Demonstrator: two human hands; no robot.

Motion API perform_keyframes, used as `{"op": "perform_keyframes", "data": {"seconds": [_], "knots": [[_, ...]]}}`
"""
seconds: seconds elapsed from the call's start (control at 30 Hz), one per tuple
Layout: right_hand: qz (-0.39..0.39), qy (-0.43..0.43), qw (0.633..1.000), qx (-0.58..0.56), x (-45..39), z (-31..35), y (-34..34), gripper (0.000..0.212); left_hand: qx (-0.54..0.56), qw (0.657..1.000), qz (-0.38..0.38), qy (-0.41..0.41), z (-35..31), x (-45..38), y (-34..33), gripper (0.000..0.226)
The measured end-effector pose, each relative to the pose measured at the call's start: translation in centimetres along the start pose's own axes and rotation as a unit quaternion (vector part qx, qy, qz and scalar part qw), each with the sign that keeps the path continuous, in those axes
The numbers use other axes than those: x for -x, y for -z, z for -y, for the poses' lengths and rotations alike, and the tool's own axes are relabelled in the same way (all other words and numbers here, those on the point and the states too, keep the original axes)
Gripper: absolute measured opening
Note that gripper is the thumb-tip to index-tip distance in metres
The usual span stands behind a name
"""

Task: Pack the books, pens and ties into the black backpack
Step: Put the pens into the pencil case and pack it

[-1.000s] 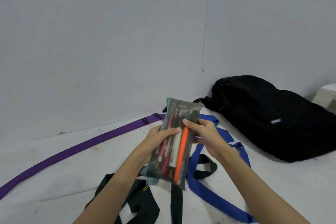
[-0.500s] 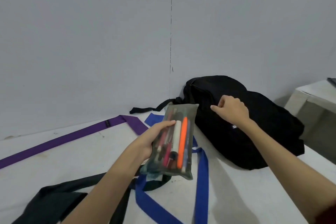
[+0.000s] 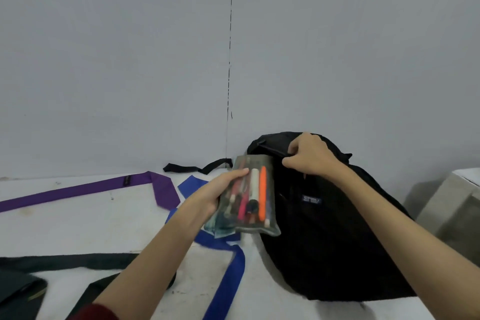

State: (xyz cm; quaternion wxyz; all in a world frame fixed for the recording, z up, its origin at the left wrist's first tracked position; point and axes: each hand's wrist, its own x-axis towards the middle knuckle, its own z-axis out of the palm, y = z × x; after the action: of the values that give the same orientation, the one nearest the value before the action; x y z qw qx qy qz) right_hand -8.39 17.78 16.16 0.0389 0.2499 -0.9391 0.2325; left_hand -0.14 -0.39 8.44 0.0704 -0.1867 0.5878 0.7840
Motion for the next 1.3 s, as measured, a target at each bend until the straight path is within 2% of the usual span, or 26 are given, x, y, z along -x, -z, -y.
{"op": "perform_keyframes", "data": {"seconds": [0.07, 0.17, 0.37, 0.43, 0.5, 0.57, 0.7, 0.77, 0.93, 1.03, 1.13, 1.2, 1.3], "knots": [[0.041, 0.017, 0.998, -0.052, 0.1, 0.1, 0.6, 0.009, -0.003, 1.000, 0.000, -0.004, -1.2, -1.3, -1.2, 0.036], [0.070, 0.028, 0.992, -0.103, 0.1, -0.6, 1.2, 0.006, -0.011, 1.000, -0.025, -0.007, -2.8, -3.5, -3.6, 0.027], [0.104, 0.045, 0.986, -0.119, -0.5, -2.1, 1.8, 0.011, 0.039, 0.997, -0.072, -0.008, -3.9, -8.4, -5.2, 0.034], [0.121, 0.051, 0.983, -0.126, -0.9, -2.0, 1.5, 0.012, 0.054, 0.991, -0.120, -0.038, -3.5, -9.8, -5.3, 0.045], [0.127, 0.054, 0.981, -0.134, -1.3, -1.8, 1.0, 0.019, 0.062, 0.983, -0.156, -0.073, -3.0, -10.5, -6.0, 0.045], [0.119, 0.055, 0.979, -0.154, -1.9, -1.6, 0.7, 0.020, 0.071, 0.985, -0.128, -0.087, -2.6, -10.3, -6.9, 0.036], [0.088, 0.053, 0.983, -0.155, -2.6, -1.9, 0.7, 0.013, 0.102, 0.993, 0.017, -0.051, -3.1, -8.4, -6.6, 0.024], [0.091, 0.039, 0.981, -0.167, -2.6, -2.3, 0.6, 0.012, 0.068, 0.996, 0.038, -0.042, -3.1, -7.8, -5.8, 0.021], [0.113, 0.027, 0.972, -0.205, -2.3, -2.8, 0.6, 0.014, -0.048, 0.997, 0.039, -0.037, -2.6, -7.1, -5.4, 0.026], [0.109, 0.036, 0.971, -0.210, -2.1, -2.7, 0.8, 0.014, -0.041, 0.997, 0.040, -0.053, -2.6, -6.9, -6.2, 0.025], [0.103, 0.030, 0.970, -0.217, -2.0, -2.8, 1.0, 0.014, -0.008, 0.993, -0.031, -0.110, -1.7, -7.5, -6.6, 0.051], [0.105, 0.022, 0.968, -0.227, -1.9, -3.0, 1.1, 0.017, 0.002, 0.985, -0.070, -0.154, -1.4, -7.9, -6.2, 0.058], [0.101, 0.021, 0.966, -0.239, -1.8, -3.1, 1.0, 0.017, 0.060, 0.984, -0.023, -0.166, -1.0, -7.9, -5.9, 0.050]]}}
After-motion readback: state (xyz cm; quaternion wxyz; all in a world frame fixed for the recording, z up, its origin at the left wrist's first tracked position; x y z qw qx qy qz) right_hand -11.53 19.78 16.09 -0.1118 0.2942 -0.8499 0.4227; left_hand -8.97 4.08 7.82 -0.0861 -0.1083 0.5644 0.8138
